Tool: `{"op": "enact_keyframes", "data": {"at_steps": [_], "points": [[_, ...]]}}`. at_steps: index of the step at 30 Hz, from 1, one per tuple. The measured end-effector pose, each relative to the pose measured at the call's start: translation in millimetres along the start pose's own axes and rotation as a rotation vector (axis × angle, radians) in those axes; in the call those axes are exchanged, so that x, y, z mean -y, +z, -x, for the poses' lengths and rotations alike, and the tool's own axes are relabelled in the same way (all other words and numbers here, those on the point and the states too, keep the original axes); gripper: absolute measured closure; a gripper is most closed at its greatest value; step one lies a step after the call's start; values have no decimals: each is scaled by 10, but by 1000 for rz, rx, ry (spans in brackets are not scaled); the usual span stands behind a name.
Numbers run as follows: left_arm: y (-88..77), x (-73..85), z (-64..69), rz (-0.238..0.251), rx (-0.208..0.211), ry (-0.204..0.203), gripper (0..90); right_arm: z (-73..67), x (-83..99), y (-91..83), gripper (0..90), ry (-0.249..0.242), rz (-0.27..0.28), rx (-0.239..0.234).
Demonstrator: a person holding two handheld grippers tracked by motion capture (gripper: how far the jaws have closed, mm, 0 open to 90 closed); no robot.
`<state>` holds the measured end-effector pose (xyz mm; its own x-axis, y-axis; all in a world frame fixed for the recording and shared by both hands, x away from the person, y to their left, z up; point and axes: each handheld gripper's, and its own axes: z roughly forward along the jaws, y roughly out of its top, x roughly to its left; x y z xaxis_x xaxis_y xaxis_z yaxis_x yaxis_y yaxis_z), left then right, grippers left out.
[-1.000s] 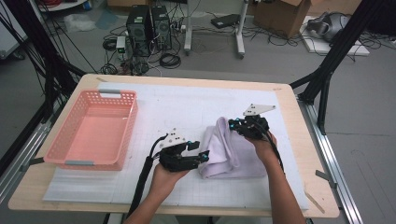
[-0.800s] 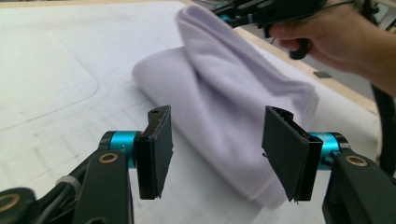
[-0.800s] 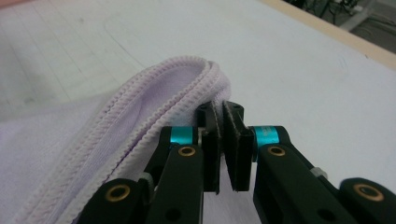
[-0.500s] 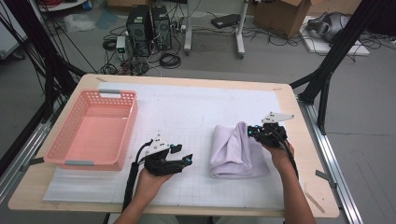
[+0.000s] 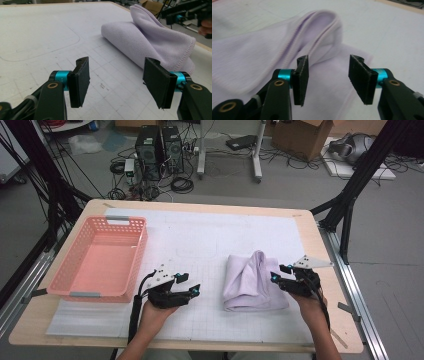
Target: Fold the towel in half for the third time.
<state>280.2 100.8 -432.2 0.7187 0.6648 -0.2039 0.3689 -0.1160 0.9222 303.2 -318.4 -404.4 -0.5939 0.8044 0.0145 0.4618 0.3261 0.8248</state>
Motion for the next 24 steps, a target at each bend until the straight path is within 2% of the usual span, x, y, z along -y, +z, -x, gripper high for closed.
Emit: {"op": "enact_keyframes", "data": {"at_steps": [3, 8, 11, 16, 20, 24], "points": [[-39, 11, -24, 14, -6, 5, 384, -140, 77, -59, 455, -15, 12, -10], [-108, 16, -48, 23, -24, 10, 353, -225, 166, -89, 368, 26, 44, -15], [-145, 18, -72, 31, -21, 5, 346, -265, 195, -40, 362, 34, 23, -28], [-194, 32, -94, 64, -12, 11, 314, -326, 205, 2, 362, 18, 4, -41], [-221, 50, -94, 80, 1, 27, 243, -354, 204, 20, 267, 32, 1, -28], [-254, 53, -108, 83, -28, 16, 222, -383, 210, 79, 258, 35, -29, -39]]}}
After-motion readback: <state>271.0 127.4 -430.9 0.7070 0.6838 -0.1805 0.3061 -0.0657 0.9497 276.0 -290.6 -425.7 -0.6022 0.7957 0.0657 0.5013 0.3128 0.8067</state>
